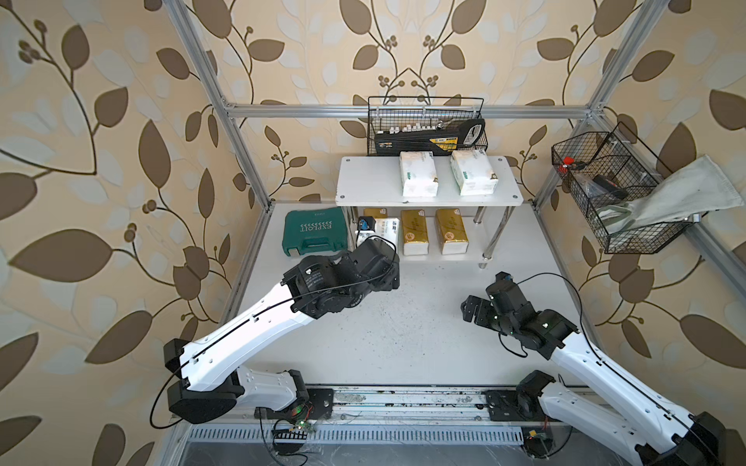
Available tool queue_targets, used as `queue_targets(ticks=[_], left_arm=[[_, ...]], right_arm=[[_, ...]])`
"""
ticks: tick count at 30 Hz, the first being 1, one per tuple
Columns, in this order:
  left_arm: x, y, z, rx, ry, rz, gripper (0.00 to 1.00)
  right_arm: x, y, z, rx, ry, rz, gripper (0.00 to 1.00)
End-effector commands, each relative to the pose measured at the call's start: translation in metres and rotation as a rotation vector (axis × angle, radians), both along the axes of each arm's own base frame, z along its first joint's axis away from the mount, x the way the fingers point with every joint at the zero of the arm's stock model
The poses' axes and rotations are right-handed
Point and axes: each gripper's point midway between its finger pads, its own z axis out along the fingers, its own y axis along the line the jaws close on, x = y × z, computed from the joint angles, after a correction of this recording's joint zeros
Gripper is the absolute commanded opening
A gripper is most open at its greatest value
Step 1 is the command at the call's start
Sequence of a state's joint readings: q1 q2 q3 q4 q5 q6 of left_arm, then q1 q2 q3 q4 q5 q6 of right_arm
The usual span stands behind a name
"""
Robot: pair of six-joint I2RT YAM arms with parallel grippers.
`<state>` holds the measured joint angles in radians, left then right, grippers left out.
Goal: Place the tissue boxes on the shelf by color
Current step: Place a box of tissues on the shelf.
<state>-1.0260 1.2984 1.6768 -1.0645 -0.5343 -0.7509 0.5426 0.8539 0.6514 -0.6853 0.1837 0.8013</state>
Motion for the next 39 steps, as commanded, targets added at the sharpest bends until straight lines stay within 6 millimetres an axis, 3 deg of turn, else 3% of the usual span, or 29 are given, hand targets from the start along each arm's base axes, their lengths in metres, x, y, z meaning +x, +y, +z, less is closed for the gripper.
queue_targets(ticks=[1,6,7,11,17,25,39], left_arm=[[0.027,0.019,0.029,0.034,-0.061,0.031,0.78],[0.067,0.031,0.062,0.012,-0.113,0.061,0.80],[0.080,0.027,0.058,0.019,-0.090,0.063,0.80],[0.108,0.025,0.075,0.007,-0.104,0.053,0.80],[0.148,0.030,0.070,0.023,-0.068,0.060,0.80],[0.176,0.039,0.064,-0.009,-0.050,0.071,0.83],[0.212,0.022,0.038,0.013,-0.025,0.013,0.83]], right_arm=[[0.006,0.007,0.018,0.035,-0.035,0.017,0.99],[0.010,0.023,0.041,0.099,-0.062,0.075,0.99],[0.011,0.028,0.048,0.118,-0.069,0.091,0.99],[0.014,0.049,0.078,0.167,-0.114,0.164,0.99],[0.009,0.081,0.119,0.186,-0.187,0.274,0.99],[-0.001,0.116,0.170,0.206,-0.299,0.394,0.99],[-0.009,0.117,0.186,0.202,-0.337,0.407,0.99]])
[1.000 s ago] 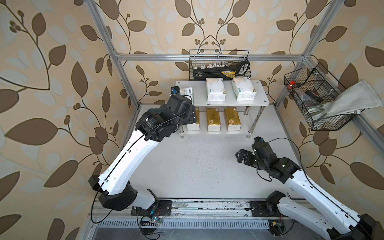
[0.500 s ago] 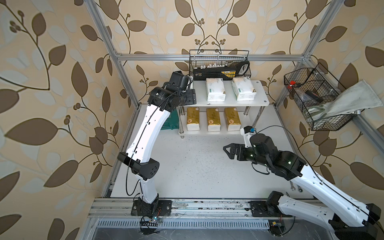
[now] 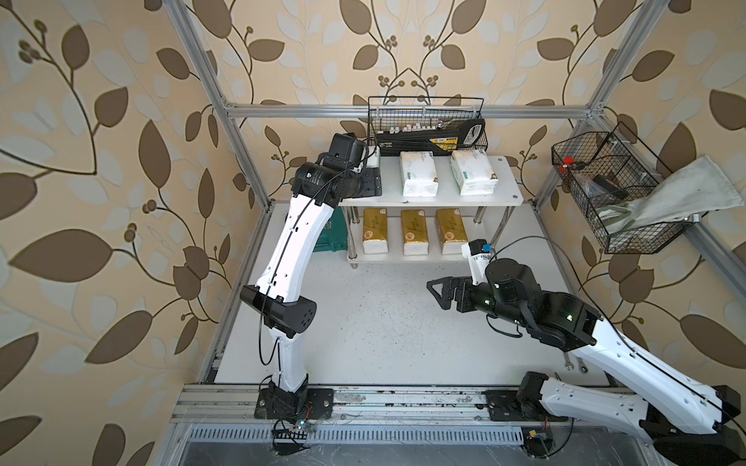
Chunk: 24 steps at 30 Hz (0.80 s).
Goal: Place the tissue boxes on the shelf by color
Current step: Place a box of tissues on the shelf.
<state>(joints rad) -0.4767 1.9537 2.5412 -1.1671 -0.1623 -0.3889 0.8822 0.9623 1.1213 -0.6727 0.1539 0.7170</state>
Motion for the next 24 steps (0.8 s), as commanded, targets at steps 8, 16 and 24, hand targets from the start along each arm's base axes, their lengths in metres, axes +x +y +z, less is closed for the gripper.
queue_targets(ticks=[8,16,24], left_arm=[[0.019,-0.008,-0.010,-0.002,-0.002,-0.029,0.83],[0.019,-0.007,-0.010,-0.021,0.004,-0.004,0.99],[0.013,-0.005,0.001,-0.087,-0.011,0.029,0.99]], right_arm=[[-0.004,-0.012,0.013,0.001,-0.036,-0.024,0.99],[-0.005,-0.015,0.015,0.009,-0.040,-0.031,0.99],[-0.006,-0.017,0.020,0.015,-0.049,-0.036,0.99]])
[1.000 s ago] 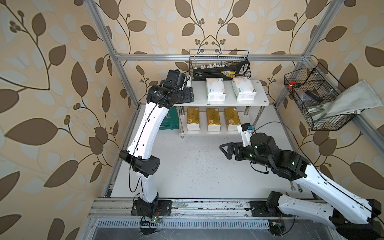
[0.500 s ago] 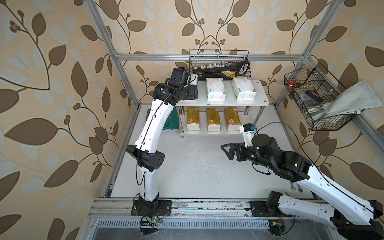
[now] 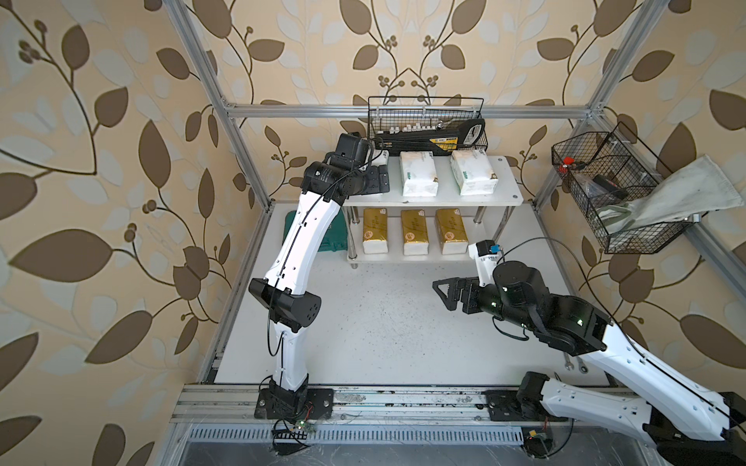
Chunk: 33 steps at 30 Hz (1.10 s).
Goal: Place the tissue boxes on the shelf by color
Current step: Place a box of tissues on the shelf.
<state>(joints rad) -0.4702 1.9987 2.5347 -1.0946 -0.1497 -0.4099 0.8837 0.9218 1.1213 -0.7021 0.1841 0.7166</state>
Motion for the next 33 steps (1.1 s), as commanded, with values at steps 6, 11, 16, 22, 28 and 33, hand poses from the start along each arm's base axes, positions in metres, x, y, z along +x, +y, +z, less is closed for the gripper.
queue_targets(ticks=[6,11,16,22,28,33], left_arm=[[-0.017,-0.001,0.027,-0.124,-0.023,-0.004,0.99],[-0.023,-0.003,0.035,-0.146,-0.030,-0.014,0.99],[-0.027,-0.006,0.035,-0.130,-0.033,-0.008,0.99],[-0.029,-0.001,0.033,0.004,-0.082,0.065,0.99],[-0.026,0.000,0.026,0.099,-0.103,0.126,0.99],[-0.023,0.003,0.031,0.137,-0.147,0.186,0.99]], right_arm=[[-0.001,-0.004,0.011,0.011,-0.022,-0.009,0.99],[-0.001,-0.003,0.009,0.008,-0.019,-0.009,0.99],[0.000,-0.002,0.007,0.006,-0.016,-0.007,0.99],[0.000,-0.002,0.004,-0.003,-0.012,-0.009,0.99],[0.001,-0.001,0.003,-0.004,-0.013,-0.007,0.99],[0.001,-0.001,0.001,-0.009,-0.011,-0.007,0.99]])
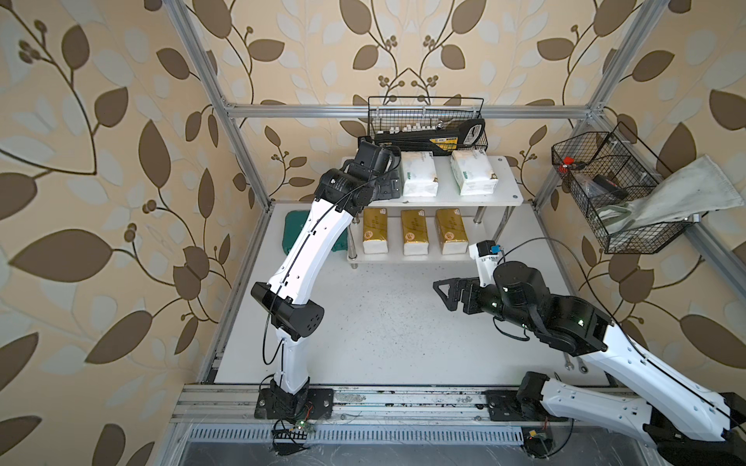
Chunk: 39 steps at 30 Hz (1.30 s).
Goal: Place the tissue boxes on the shelf by color
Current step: Place a box of tissues on the shelf.
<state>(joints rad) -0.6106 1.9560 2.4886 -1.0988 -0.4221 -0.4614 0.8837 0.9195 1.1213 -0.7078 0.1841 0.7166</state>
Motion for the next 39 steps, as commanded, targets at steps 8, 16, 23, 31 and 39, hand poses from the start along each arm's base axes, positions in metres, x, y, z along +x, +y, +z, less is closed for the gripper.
queue_targets(ticks=[8,16,23,31,39], left_arm=[[0.005,0.013,0.024,0.018,-0.094,0.081,0.99],[-0.003,-0.004,0.033,-0.076,-0.089,0.005,0.99],[-0.007,-0.001,0.042,-0.081,-0.110,0.008,0.99],[-0.012,0.006,0.061,-0.068,-0.159,0.006,0.99],[-0.027,0.001,0.064,-0.087,-0.151,-0.035,0.99]], right_arm=[[0.001,-0.001,0.002,-0.002,-0.015,-0.006,0.99],[0.001,0.001,0.001,-0.004,-0.009,-0.002,0.99],[0.001,0.002,0.002,-0.004,-0.011,0.001,0.99],[0.002,0.002,0.002,-0.004,-0.013,-0.001,0.99],[0.001,0.001,0.000,-0.006,-0.012,-0.003,0.99]])
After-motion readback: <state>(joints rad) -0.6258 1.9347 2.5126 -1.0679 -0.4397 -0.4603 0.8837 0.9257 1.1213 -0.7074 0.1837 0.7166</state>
